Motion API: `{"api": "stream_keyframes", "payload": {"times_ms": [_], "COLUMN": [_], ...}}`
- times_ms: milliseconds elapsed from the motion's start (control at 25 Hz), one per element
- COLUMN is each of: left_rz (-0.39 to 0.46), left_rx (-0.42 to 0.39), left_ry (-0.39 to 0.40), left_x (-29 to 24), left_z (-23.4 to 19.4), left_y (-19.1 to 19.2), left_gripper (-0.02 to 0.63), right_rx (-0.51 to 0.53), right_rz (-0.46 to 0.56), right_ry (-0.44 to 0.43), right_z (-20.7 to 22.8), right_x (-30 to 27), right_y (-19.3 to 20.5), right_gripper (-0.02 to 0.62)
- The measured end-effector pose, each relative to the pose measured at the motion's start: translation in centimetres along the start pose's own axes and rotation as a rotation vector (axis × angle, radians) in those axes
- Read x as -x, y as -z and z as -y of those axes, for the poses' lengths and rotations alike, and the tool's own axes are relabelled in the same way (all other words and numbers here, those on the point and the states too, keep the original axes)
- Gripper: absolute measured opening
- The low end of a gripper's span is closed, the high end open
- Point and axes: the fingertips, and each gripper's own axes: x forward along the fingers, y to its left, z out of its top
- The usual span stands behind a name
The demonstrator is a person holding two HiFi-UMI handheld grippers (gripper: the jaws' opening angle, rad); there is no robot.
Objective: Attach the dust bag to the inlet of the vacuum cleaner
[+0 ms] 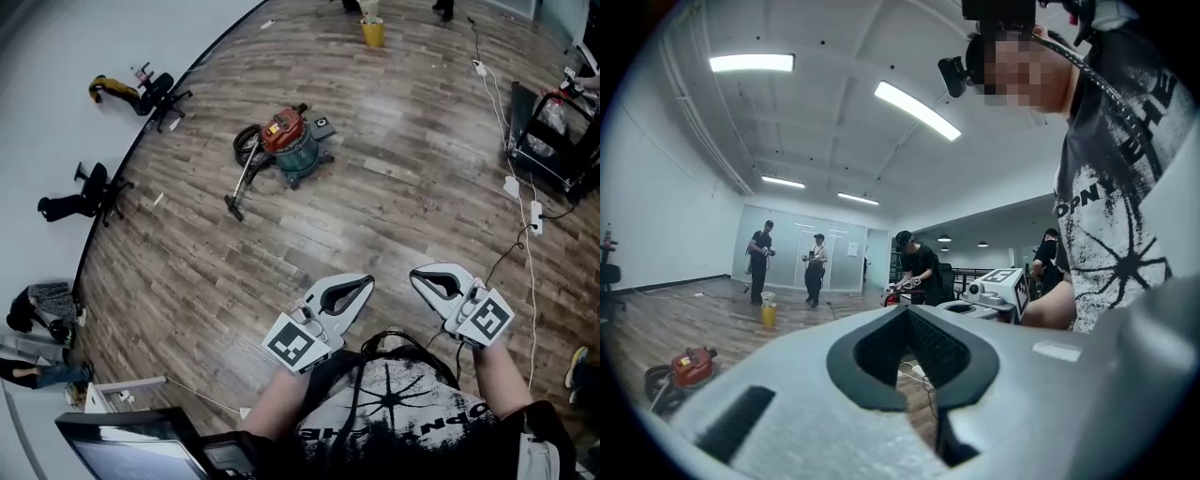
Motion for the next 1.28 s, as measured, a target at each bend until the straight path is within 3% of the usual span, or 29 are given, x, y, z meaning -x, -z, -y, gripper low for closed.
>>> {"api": "stream_keyframes", "payload": {"times_ms": [200, 480, 600, 880, 1080, 1200, 1280], "left_rz": [-0.05, 0.009, 0.003, 0.071, 0.074, 0.022, 0.055], "left_rx": [0.018, 0.028, 0.038, -0.052, -0.028, 0.001, 0.0], "left_ry": [0.001, 0.05, 0.085, 0.122, 0.13, 0.14, 0.15], "left_x": [-1.1, -1.7, -1.2, 1.4, 4.0, 5.3, 5.4], "left_z": [-2.0, -6.6, -9.8, -19.8, -25.4, -27.5, -28.6], "left_y": [0.7, 0.8, 0.8, -2.7, -2.4, -0.8, -1.2], "left_gripper": [-0.006, -0.006, -0.006, -0.006, -0.006, -0.006, -0.006], "right_rx": [0.012, -0.017, 0.006, 0.023, 0.052, 0.063, 0.07], "right_rz": [0.014, -0.002, 0.0, -0.014, -0.02, -0.031, -0.037], "right_ry": [0.021, 0.042, 0.077, 0.114, 0.132, 0.145, 0.152], "right_z": [2.1, 4.1, 5.8, 9.0, 10.0, 10.4, 10.9], "right_x": [-0.7, -4.7, -7.8, -17.2, -23.0, -25.4, -26.7], "right_y": [-0.1, -0.5, -1.4, -3.1, -3.4, -3.3, -3.3], "right_gripper": [0.005, 0.005, 0.005, 0.005, 0.005, 0.005, 0.005]}}
